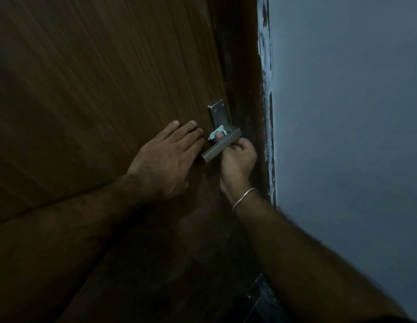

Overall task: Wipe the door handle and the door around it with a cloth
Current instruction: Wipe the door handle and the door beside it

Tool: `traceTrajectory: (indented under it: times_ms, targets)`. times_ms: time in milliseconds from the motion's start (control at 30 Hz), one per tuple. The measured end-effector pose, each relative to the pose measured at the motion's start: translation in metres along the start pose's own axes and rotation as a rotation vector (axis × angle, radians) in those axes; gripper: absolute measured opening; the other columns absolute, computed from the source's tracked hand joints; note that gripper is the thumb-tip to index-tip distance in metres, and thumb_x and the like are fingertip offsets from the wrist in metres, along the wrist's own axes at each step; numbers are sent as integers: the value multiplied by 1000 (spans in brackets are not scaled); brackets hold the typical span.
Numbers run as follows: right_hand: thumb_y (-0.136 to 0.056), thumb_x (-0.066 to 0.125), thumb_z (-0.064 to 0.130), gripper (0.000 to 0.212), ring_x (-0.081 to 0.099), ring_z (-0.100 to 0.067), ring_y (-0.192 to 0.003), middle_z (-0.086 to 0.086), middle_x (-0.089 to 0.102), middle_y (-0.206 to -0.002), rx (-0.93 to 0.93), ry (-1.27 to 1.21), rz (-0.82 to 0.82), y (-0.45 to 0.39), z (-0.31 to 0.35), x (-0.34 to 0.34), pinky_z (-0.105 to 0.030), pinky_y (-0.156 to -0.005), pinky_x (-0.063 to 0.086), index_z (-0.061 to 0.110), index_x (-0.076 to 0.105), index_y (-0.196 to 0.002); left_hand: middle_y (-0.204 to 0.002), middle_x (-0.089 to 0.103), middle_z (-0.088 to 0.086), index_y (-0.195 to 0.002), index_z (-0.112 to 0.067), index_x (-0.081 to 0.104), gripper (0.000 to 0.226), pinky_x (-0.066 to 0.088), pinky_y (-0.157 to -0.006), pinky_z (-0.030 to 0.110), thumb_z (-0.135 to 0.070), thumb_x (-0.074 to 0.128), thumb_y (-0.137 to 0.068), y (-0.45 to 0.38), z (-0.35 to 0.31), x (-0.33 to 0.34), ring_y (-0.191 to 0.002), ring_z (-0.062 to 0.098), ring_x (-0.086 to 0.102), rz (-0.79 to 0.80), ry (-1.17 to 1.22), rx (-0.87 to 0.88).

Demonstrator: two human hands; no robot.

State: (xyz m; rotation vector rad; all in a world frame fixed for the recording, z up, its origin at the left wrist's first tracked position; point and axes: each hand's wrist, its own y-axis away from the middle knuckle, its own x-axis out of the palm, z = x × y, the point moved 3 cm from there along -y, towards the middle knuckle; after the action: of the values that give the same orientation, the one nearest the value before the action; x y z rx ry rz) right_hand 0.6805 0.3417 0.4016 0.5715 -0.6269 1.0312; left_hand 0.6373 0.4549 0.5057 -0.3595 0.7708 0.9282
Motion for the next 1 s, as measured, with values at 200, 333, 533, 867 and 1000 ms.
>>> traceTrajectory:
  times_ms: [200, 333, 533, 867, 1000]
  targets:
    - [-76, 81, 28, 23, 73, -6, -77, 9, 76, -85, -112, 26, -50, -5, -4, 5, -17, -60, 55, 20, 68, -94, -163, -6, 5, -154, -17, 4, 91, -11, -116, 42, -57, 51, -87, 1, 2, 6, -149, 22, -12, -19, -16, 6]
    - [-83, 74, 38, 15, 72, -4, -83, 12, 74, -92, -185, 194, 62, -9, -2, 2, -23, -69, 59, 31, 68, -95, -164, 1, 5, -153, -18, 10, 89, -13, -113, 40, -56, 52, -85, 2, 2, 9, -149, 22, -8, -75, 2, -6]
    - [-92, 64, 21, 17, 69, -1, -89, 13, 72, -96, -172, 275, 192, -16, -1, -9, -18, -74, 57, 36, 65, -100, -164, 1, 4, -154, -18, 9, 87, -13, -113, 39, -53, 51, -86, 2, 3, 5, -149, 20, -8, -61, 19, -1]
    - [-84, 75, 24, 10, 64, -7, -62, -1, 74, -80, -143, 323, 123, -21, 6, -11, -18, -50, 47, 21, 69, -92, -164, -2, 5, -154, -18, 8, 91, -16, -111, 40, -57, 53, -85, 1, 0, 8, -149, 22, -10, -69, 9, -12]
    - [-89, 67, 13, 10, 53, -5, -49, -1, 61, -65, -90, 453, 133, -22, 6, -31, -20, -44, 44, 4, 66, -94, -164, -3, 4, -154, -18, 6, 90, -17, -111, 40, -56, 51, -86, 1, 2, 8, -149, 21, -11, -48, -8, -10]
